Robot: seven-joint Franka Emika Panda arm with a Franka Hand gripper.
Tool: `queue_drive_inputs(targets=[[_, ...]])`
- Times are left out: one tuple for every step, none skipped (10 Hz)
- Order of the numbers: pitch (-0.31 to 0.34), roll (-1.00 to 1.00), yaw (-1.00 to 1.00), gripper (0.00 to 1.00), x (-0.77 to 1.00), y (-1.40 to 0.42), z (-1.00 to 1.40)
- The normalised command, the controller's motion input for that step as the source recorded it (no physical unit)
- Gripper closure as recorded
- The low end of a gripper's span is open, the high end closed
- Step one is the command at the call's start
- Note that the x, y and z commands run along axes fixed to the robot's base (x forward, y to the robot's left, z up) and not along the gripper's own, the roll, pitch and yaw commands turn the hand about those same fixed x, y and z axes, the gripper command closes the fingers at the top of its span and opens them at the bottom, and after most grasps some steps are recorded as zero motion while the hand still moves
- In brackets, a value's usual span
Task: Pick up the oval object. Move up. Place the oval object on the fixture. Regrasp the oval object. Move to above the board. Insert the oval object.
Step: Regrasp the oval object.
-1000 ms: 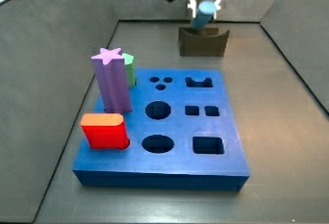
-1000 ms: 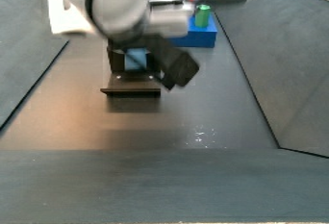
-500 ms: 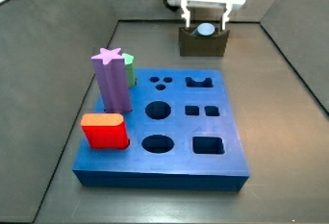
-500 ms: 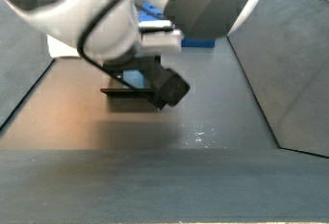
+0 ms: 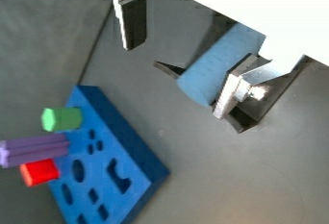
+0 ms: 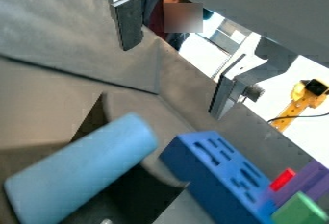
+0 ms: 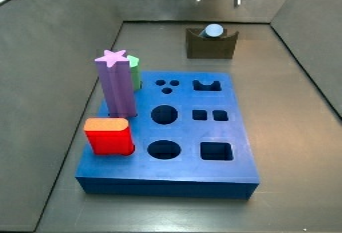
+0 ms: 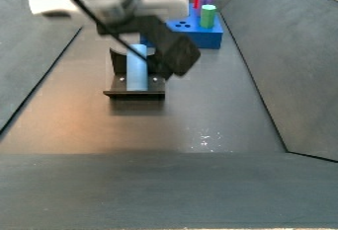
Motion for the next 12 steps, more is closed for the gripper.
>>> queue_drive_inputs(targets=[[0.076,0.05,-0.04,0.00,-0.03,0.00,0.19],[0.036,1.00,-0.01,0.00,-0.12,-0.89,0.95],[0.035,1.00,-0.01,0.00,-0.11,-0.86,0.92],[0.023,1.00,-0.01,0.00,-0.12,-0.75,0.83],[0.011,1.00,-0.01,0.00,-0.13,-0.56,0.59],[0.006,1.00,-0.01,0.00,-0.11,-0.40,0.39],[0.003,1.00,-0.01,0.00,-0.08,-0.24,0.18],[-0.001,1.00,-0.01,0.00,-0.04,-0.04,-0.02],[0.000,1.00,-0.01,0.00,-0.02,-0.01,0.00],[-0.006,1.00,-0.01,0.00,-0.03,-0.02,0.02],[-0.009,1.00,-0.01,0.00,-0.04,-0.02,0.02],[-0.020,1.00,0.00,0.00,-0.05,-0.02,0.01]])
